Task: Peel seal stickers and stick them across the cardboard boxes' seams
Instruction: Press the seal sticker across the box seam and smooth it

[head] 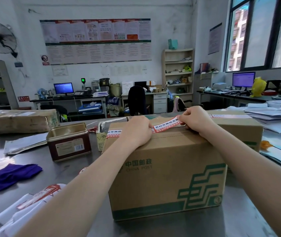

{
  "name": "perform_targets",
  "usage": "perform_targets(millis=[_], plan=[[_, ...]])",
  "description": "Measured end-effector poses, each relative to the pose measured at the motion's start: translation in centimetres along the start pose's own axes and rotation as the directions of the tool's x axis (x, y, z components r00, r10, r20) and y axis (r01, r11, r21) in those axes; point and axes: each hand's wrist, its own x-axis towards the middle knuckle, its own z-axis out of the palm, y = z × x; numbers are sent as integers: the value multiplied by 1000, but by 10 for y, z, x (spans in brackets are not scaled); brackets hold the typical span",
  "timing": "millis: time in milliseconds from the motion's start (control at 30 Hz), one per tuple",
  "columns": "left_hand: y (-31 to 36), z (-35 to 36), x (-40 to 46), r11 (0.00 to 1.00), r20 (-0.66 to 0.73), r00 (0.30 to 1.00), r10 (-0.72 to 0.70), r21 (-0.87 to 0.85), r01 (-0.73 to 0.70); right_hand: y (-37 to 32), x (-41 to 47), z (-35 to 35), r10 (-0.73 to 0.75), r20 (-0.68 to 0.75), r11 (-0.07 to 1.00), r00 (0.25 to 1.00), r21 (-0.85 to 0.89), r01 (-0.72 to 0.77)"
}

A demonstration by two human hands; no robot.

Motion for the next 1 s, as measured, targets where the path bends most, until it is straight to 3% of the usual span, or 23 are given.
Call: perform_targets(millis=[233, 367, 500, 667, 800, 900, 1000], plan=[[5, -2, -6, 988, -9, 989, 145, -44, -145, 0, -1, 0, -12, 4, 1000, 1000, -11, 12], [5, -2, -5, 987, -7, 987, 158, -35, -158, 0, 0, 1, -24, 3, 999, 1000, -30, 25], [4, 1, 0, 989, 146, 979, 142, 21, -146, 2, 0, 2, -48, -10, 998, 999, -38, 48], [9, -4, 0, 996, 402, 911, 87, -21, -86, 1, 1, 3, -44, -32, 998, 999, -55, 42], [7, -4, 0, 990, 446, 888, 114, 24, -139, 3, 3, 3, 0, -123, 1000, 992, -18, -2], [5, -3, 0, 990, 468, 878, 101, 36, -133, 8, 4, -1, 77, -250, 990, 965, 136, -44], [5, -4, -2, 991, 476, 875, 93, 42, -128, 10, 3, -1, 101, -288, 975, 952, 218, -38]])
